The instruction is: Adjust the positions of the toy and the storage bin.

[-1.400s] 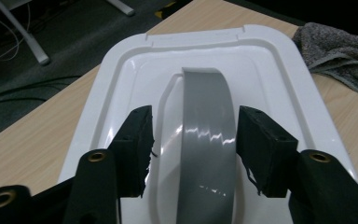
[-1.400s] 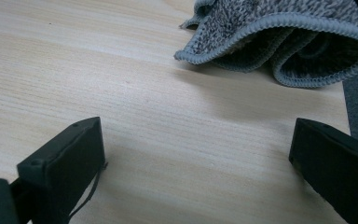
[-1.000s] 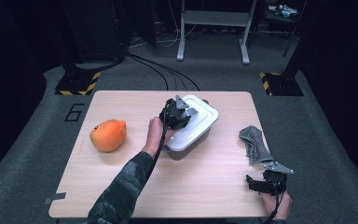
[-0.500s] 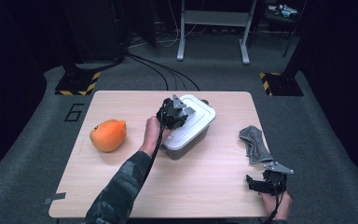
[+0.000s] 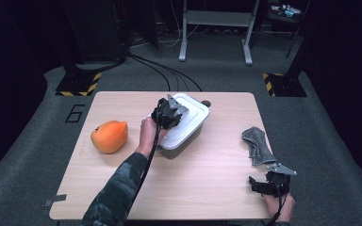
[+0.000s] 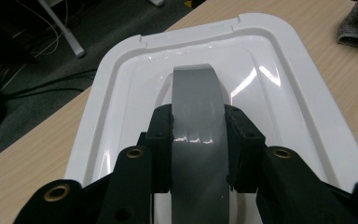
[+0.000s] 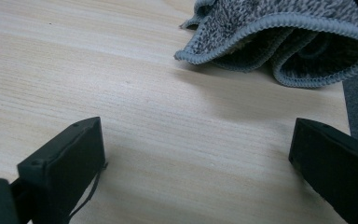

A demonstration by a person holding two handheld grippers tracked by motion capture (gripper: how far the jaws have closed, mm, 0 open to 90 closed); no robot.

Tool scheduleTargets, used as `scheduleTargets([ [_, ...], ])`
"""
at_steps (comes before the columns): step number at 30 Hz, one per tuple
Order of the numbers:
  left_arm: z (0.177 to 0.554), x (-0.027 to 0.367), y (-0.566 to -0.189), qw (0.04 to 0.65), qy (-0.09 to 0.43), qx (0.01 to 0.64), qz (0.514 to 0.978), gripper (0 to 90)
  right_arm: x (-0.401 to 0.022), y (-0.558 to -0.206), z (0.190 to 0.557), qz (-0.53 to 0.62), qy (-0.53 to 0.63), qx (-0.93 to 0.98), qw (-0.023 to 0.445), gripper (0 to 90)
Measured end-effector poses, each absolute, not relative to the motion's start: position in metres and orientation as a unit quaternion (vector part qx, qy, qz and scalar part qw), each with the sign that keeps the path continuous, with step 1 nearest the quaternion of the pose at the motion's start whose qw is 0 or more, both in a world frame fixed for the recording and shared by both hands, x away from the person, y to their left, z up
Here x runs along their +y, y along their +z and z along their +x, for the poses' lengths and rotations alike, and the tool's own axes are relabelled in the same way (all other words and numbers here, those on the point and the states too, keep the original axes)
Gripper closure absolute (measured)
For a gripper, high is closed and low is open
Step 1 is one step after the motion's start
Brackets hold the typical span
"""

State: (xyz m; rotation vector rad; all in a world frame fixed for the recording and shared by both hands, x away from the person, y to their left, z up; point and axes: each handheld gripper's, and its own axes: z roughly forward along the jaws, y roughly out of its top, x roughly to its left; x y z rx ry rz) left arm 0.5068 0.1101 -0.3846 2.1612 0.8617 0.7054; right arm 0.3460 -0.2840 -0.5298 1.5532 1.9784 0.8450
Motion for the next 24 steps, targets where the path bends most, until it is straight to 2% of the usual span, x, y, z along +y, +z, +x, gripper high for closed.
scheduleTargets([
  [8, 0.508, 0.124, -0.386, 0.348, 0.280, 0.348, 0.824, 66.6, -0.284, -0.530, 0.346, 0.566, 0.309, 0.725, 0.243, 2.7],
  [24, 0.506, 0.124, -0.384, 0.359, 0.291, 0.350, 0.815, 66.6, -0.285, -0.530, 0.346, 0.565, 0.309, 0.725, 0.243, 2.7],
])
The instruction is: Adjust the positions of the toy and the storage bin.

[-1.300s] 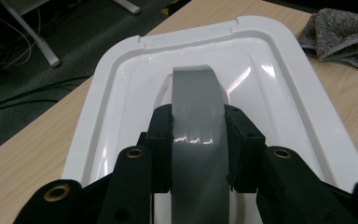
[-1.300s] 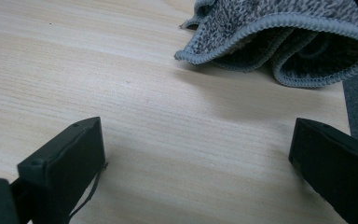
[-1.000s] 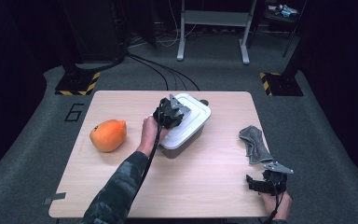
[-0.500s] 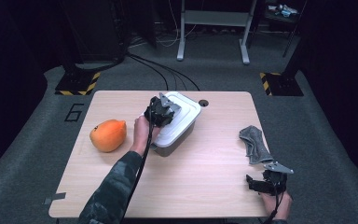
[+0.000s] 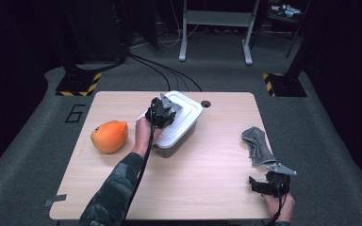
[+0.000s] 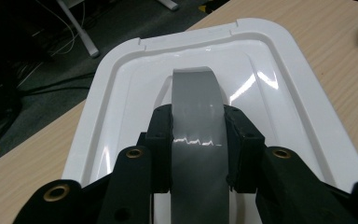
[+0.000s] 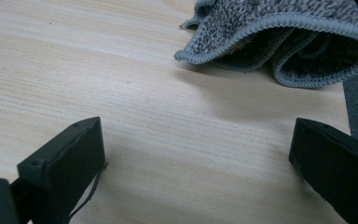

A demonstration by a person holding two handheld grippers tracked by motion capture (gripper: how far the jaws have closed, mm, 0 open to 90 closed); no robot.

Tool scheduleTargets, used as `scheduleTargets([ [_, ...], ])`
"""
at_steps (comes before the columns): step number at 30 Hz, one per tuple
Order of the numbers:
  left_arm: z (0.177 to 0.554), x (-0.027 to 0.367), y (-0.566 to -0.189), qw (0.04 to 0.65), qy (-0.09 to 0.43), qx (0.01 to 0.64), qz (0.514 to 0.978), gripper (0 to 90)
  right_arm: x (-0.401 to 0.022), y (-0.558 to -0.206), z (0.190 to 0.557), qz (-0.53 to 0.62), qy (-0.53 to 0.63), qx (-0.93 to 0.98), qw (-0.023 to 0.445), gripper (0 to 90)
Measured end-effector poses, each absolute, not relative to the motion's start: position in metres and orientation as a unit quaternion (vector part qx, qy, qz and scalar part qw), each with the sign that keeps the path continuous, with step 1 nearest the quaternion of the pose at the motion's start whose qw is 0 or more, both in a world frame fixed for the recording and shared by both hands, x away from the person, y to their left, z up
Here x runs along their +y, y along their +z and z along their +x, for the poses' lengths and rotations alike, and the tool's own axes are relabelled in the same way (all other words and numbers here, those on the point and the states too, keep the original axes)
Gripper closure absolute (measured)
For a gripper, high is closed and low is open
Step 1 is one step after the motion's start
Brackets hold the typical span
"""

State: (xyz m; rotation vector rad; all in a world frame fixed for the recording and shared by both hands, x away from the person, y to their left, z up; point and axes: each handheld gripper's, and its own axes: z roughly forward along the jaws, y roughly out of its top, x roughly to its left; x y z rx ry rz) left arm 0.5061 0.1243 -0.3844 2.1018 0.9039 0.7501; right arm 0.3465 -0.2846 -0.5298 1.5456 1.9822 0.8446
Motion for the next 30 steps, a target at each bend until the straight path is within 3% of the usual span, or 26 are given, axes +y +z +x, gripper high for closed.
scheduleTargets([
  [30, 0.479, 0.093, -0.348, 0.410, 0.271, 0.322, 0.809, 66.6, -0.284, -0.530, 0.347, 0.568, 0.310, 0.723, 0.243, 2.7],
])
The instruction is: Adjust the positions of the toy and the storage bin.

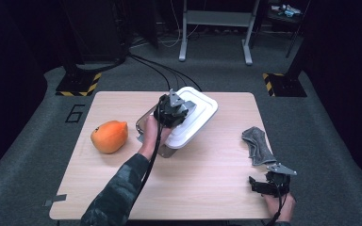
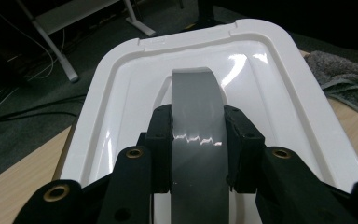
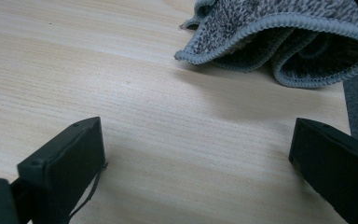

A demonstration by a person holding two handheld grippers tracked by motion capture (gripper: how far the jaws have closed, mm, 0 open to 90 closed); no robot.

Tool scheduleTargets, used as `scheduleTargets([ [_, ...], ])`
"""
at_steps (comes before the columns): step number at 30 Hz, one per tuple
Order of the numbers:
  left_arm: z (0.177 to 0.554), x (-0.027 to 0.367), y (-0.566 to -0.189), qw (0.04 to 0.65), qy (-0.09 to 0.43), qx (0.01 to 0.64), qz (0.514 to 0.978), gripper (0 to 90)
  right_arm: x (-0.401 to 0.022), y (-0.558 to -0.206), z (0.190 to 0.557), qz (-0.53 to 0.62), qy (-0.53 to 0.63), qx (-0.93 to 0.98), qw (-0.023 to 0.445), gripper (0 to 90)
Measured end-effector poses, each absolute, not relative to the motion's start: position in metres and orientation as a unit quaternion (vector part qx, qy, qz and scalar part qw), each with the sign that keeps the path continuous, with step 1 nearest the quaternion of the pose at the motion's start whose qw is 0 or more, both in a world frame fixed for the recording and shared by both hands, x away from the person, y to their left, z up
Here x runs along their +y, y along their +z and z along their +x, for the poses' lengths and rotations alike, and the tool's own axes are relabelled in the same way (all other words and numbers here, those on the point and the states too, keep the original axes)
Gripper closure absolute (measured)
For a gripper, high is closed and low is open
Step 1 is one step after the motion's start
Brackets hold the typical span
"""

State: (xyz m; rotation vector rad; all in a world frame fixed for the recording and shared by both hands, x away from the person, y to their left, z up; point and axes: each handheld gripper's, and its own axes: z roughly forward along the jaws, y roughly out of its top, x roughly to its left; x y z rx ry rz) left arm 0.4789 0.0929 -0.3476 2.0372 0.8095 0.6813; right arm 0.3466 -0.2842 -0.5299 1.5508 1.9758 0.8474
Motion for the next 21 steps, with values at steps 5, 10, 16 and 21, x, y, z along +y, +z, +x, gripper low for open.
scheduleTargets([
  [5, 0.472, 0.083, -0.343, 0.417, 0.267, 0.307, 0.813, 66.6, -0.284, -0.530, 0.347, 0.566, 0.310, 0.724, 0.244, 2.7],
  [10, 0.466, 0.072, -0.342, 0.425, 0.259, 0.298, 0.815, 66.6, -0.285, -0.530, 0.347, 0.566, 0.310, 0.724, 0.244, 2.7],
  [16, 0.460, 0.061, -0.343, 0.428, 0.250, 0.283, 0.821, 66.5, -0.284, -0.530, 0.347, 0.566, 0.310, 0.724, 0.244, 2.7],
  [21, 0.454, 0.052, -0.345, 0.433, 0.242, 0.276, 0.824, 66.6, -0.283, -0.530, 0.347, 0.572, 0.312, 0.718, 0.244, 2.7],
])
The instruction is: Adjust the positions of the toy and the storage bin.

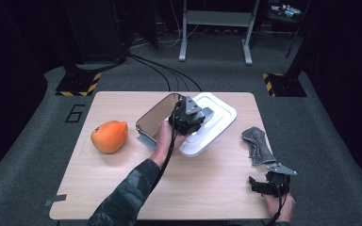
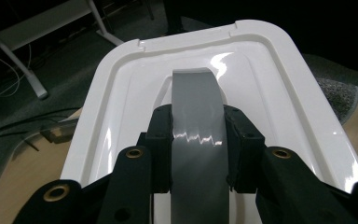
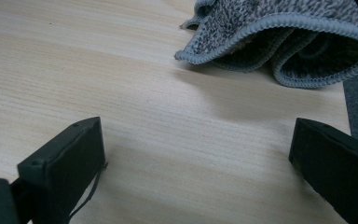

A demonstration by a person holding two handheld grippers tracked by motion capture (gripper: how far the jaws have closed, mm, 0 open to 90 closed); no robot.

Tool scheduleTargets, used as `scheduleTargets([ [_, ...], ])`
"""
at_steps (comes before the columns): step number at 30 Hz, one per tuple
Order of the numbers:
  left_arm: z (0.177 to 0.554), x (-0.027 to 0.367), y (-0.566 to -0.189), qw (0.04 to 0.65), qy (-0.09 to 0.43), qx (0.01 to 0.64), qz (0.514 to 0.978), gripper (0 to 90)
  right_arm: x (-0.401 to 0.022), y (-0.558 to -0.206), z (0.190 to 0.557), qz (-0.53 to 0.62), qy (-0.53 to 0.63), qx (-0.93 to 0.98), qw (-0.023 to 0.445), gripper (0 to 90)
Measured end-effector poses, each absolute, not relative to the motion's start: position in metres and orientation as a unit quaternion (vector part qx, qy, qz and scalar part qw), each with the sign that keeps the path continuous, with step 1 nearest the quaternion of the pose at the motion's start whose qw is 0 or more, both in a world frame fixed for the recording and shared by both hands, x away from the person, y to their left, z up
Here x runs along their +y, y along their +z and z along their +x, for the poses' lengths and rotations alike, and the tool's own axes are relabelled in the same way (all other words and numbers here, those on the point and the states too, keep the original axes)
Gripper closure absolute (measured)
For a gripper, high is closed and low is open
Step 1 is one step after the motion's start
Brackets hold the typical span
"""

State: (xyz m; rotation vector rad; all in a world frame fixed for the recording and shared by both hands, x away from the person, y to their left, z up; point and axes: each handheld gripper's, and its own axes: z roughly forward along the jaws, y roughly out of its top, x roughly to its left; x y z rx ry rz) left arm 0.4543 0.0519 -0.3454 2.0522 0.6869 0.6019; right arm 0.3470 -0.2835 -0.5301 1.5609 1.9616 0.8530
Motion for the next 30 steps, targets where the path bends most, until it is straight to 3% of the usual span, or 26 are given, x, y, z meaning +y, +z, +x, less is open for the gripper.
scheduleTargets([
  [30, 0.425, 0.017, -0.382, 0.432, 0.216, 0.251, 0.839, 66.5, -0.285, -0.530, 0.346, 0.565, 0.309, 0.726, 0.243, 2.7],
])
